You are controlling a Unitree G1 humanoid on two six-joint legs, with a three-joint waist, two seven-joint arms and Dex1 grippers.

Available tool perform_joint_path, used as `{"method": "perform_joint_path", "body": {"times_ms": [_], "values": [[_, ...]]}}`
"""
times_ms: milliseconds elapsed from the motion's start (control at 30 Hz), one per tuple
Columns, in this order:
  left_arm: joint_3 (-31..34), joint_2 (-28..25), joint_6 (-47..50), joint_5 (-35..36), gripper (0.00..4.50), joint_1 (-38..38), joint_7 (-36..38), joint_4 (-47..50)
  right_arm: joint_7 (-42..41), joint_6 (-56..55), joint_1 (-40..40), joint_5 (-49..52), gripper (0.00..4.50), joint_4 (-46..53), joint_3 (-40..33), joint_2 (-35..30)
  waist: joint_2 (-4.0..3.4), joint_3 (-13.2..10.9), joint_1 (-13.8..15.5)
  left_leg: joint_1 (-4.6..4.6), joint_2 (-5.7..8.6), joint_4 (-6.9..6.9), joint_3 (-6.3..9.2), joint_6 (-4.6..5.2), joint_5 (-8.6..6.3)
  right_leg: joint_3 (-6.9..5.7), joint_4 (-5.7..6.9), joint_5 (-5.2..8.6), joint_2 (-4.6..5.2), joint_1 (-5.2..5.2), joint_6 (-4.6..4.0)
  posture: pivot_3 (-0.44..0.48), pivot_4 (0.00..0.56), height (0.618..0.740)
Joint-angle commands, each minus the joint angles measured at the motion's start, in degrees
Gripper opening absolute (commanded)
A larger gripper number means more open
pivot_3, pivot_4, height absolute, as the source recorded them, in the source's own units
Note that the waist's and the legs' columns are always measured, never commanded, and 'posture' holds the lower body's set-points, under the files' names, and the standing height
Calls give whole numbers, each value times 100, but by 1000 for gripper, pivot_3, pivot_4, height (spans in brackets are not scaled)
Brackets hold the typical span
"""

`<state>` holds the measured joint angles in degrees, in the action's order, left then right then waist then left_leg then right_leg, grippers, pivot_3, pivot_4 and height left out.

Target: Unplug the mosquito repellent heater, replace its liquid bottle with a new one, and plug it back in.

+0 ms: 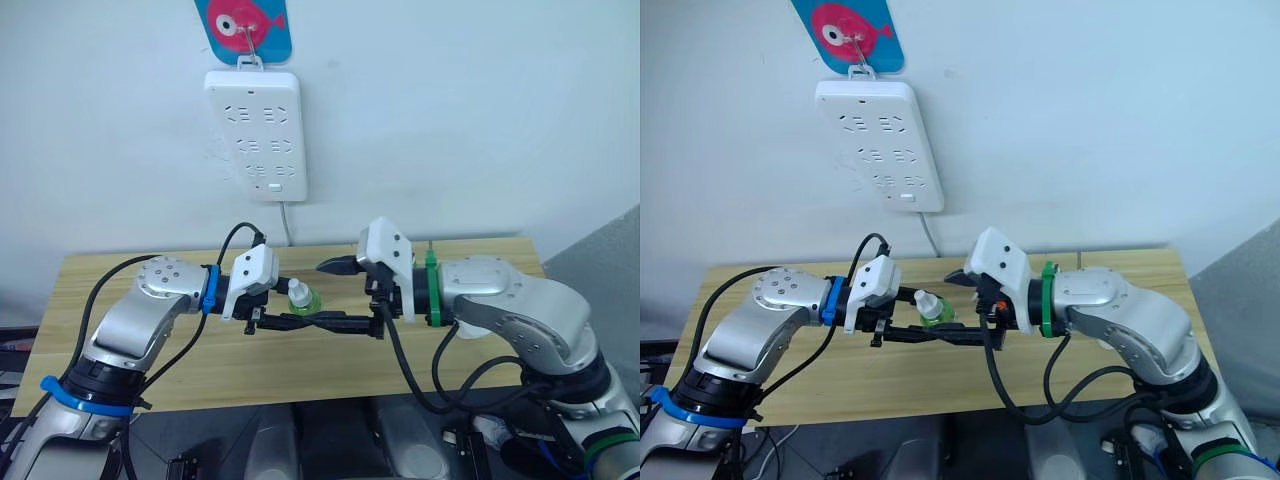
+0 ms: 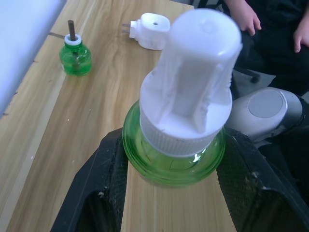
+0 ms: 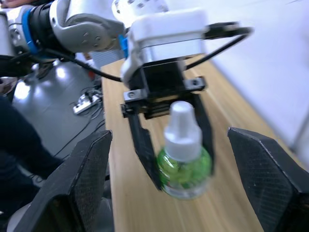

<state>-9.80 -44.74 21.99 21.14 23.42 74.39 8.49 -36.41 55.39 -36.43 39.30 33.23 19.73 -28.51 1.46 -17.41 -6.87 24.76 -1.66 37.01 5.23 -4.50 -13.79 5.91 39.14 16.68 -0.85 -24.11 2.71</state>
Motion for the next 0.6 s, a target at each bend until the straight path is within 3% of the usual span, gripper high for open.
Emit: {"method": "perform_joint_path", "body": {"times_ms": [33, 600], "values": [[-70, -8, -114, -88, 2228, 114, 84, 23, -192, -263, -112, -227, 3991, -80, 197, 101, 0, 16, -10, 2, 0, 0, 8, -4, 3, -6, 0, 0, 2, 0, -1, -167, 183, 740], [-71, 87, -398, -227, 2228, 373, 167, -140, -416, -878, -16, -1106, 3991, -1046, 562, 693, 12, 165, -105, 0, 15, 4, 58, -29, 56, -40, 81, -9, -1, -6, -16, -149, 155, 740]]}}
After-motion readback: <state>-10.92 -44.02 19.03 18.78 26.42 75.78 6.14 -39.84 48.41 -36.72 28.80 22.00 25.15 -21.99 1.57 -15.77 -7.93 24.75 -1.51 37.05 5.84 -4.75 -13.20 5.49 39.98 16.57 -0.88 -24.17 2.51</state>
